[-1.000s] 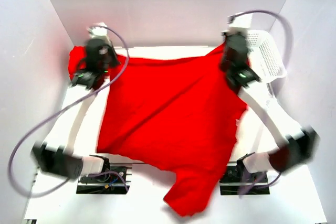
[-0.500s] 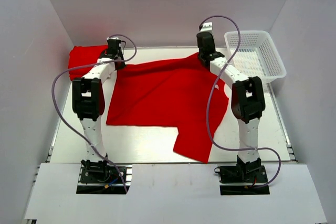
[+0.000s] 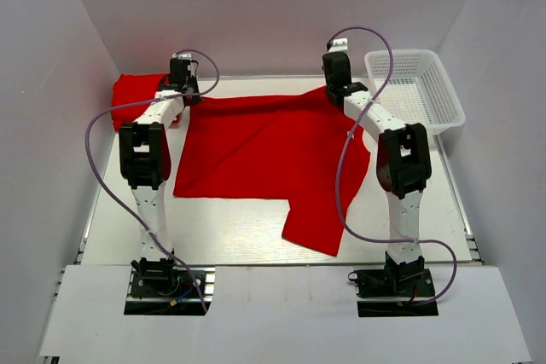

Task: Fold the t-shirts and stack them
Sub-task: Fold the flattened tshirt in 1/3 of the way

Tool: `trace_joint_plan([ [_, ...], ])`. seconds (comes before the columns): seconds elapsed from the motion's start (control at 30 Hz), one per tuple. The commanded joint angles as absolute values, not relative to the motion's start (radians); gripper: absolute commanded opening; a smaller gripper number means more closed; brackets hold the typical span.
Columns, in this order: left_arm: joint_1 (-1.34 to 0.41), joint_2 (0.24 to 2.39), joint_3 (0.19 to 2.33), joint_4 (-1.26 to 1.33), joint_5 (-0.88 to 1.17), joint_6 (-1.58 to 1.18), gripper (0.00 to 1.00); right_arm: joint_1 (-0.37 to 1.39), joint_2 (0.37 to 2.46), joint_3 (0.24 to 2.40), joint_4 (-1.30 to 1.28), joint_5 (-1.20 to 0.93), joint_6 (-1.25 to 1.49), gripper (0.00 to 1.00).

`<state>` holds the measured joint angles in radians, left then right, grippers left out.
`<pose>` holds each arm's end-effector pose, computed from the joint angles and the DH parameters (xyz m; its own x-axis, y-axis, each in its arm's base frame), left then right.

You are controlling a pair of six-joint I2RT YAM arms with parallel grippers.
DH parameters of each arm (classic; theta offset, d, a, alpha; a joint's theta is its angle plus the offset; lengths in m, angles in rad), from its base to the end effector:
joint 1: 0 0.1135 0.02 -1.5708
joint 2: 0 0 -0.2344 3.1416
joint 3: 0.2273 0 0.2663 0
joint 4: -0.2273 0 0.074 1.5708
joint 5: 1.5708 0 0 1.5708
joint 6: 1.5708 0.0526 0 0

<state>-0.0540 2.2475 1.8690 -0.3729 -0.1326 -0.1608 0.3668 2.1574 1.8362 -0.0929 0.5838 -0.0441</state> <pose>0.5218 -0.0212 0.1700 -0.6660 -0.1229 -0.7358 -0.1515 0.9881 -0.0279 0.4984 0.1604 0.2363 -0.3828 -0.1865 -0.9048 0.1551 0.9525 -0.2619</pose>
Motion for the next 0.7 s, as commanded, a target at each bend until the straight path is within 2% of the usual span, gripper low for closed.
trace_joint_plan([
  [0.0,-0.049,2.165,1.806,-0.345,-0.107,-0.137,0.0,0.357,2.06,1.763,-0.152,0.591,-0.009,0.0],
  [0.23,-0.049,2.175,1.808,-0.334,-0.117,-0.126,0.0,0.367,1.881,1.494,-0.233,0.532,0.146,0.0],
  [0.5,-0.031,2.186,1.856,-0.36,-0.117,-0.126,0.0,0.362,1.841,1.436,-0.314,0.563,0.195,0.0],
  [0.67,-0.031,2.186,1.824,-0.382,-0.126,-0.126,0.0,0.368,1.832,1.384,-0.314,0.489,0.218,0.0],
])
